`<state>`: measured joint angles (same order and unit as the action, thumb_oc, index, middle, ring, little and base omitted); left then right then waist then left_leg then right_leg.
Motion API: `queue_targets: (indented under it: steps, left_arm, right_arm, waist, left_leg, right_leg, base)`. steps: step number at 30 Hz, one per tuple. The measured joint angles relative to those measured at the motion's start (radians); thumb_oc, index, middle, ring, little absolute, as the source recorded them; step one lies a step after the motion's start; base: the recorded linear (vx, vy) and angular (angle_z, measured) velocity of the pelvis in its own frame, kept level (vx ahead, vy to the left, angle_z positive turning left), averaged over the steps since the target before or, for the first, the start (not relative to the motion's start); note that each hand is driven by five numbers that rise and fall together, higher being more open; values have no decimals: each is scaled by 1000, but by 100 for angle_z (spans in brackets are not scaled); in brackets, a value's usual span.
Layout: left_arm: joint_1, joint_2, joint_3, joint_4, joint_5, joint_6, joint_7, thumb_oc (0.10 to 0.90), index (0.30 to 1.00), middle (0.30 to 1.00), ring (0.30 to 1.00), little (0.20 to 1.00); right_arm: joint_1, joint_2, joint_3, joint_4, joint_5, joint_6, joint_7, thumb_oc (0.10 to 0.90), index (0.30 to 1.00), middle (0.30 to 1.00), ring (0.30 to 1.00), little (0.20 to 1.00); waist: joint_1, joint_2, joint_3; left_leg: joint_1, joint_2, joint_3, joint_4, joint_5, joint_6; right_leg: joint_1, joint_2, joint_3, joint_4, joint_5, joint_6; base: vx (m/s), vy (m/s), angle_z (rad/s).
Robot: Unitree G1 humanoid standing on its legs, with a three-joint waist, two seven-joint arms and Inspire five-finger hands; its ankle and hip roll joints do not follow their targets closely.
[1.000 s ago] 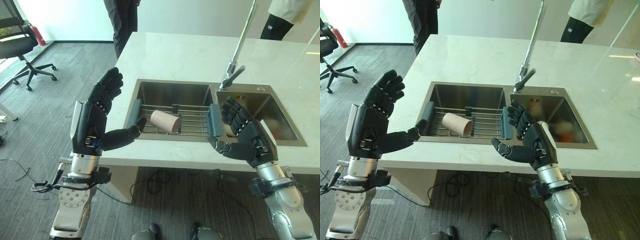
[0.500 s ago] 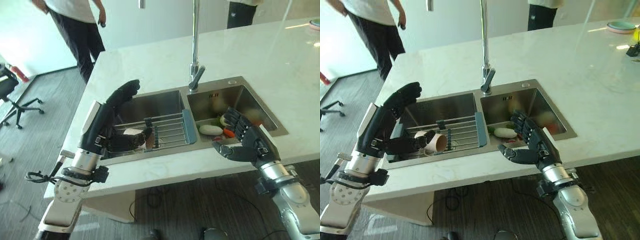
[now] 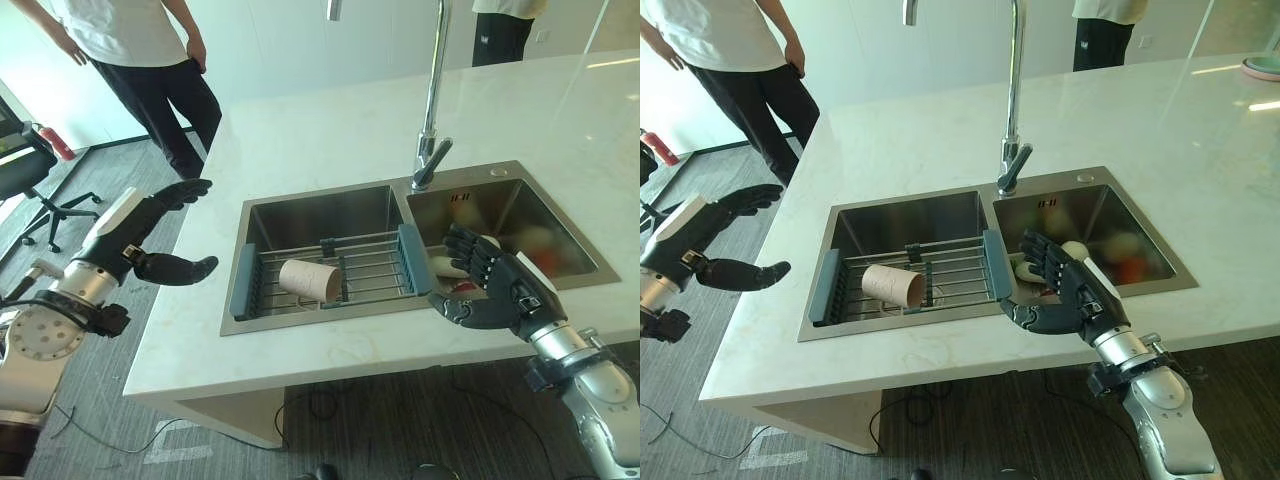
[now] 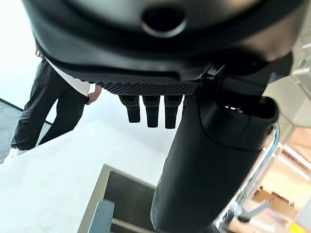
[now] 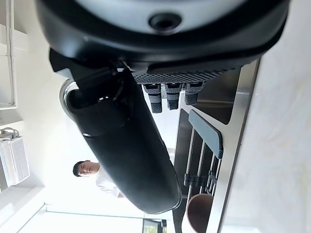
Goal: Place the dishes in the dishwasher.
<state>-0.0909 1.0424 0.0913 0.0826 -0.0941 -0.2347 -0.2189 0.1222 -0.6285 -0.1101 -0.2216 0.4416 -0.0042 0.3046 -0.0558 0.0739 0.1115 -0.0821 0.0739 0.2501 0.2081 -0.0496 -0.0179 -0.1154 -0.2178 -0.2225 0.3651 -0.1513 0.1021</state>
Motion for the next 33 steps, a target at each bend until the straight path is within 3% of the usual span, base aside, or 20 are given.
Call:
queue_targets:
  steps: [3, 7, 15, 25, 33]
  left_arm:
    - [-70, 41, -96, 28, 18, 4, -61, 800, 900, 900, 900, 900]
    - [-174, 50, -197, 34, 28, 19, -109, 800, 900, 900, 900, 900]
    - [-254, 46, -276, 21, 33, 47, -162, 800, 900, 900, 900, 900]
    - [-299, 33, -409, 91, 112, 76, -192, 800, 900, 900, 900, 900]
    - [-299, 14, -418, 179, 198, 81, -224, 800, 900, 900, 900, 900]
  right_arm:
    - [-21, -21, 0, 0, 14, 9, 23, 800, 900, 900, 900, 900]
    - [-24, -26, 0, 4, 17, 16, 28, 800, 900, 900, 900, 900]
    - [-23, -27, 0, 4, 33, 22, 37, 800, 900, 900, 900, 900]
    - [-24, -28, 0, 4, 33, 31, 37, 800, 900, 900, 900, 900]
    - [-24, -44, 0, 4, 33, 31, 51, 800, 900, 900, 900, 900]
  waist:
    - [-8, 0, -5]
    - [-58, 0, -6]
    - [-101, 10, -14]
    - [-109, 10, -22]
    - [-109, -2, -44]
  left_leg:
    - [0, 12, 19, 6, 0, -1]
    - [-1, 17, 24, 12, -2, -5]
    - [10, 37, 52, 12, -3, -10]
    - [16, 48, 75, 12, -1, -15]
    - [17, 49, 76, 11, 0, -18]
  right_leg:
    - [-11, 13, 20, -3, 10, -6]
    - [-14, 16, 25, 0, 13, -9]
    - [-22, 38, 51, -2, 21, -17]
    - [-34, 52, 74, 2, 27, -24]
    - [-35, 58, 76, -4, 30, -26]
  base:
    - [17, 33, -18]
    - [33, 8, -8]
    - [0, -15, -12]
    - [-2, -6, -7]
    - [0, 0, 0]
